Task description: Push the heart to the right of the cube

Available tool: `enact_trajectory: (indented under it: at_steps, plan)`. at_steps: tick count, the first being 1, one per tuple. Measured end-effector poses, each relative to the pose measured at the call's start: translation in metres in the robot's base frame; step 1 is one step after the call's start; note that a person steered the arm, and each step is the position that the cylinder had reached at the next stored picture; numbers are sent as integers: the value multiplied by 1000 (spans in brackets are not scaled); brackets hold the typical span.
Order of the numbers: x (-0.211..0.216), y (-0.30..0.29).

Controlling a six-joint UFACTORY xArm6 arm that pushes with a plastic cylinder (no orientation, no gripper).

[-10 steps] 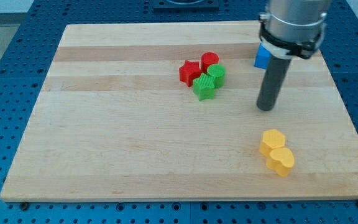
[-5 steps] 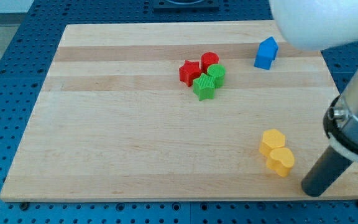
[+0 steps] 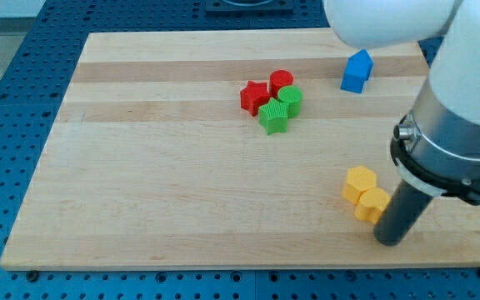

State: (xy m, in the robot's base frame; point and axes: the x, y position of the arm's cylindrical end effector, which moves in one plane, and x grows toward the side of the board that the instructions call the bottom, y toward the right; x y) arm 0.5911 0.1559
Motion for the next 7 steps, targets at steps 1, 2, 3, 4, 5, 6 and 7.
enact_trajectory:
  at_steps: [1,2,3,4,5,6,7]
  plan:
    - [-12,-1]
    - [-28,-1]
    - [-39,-4]
    - [-39,-20]
    - [-39,-36]
    - [-46,-35]
    - [-67,-31]
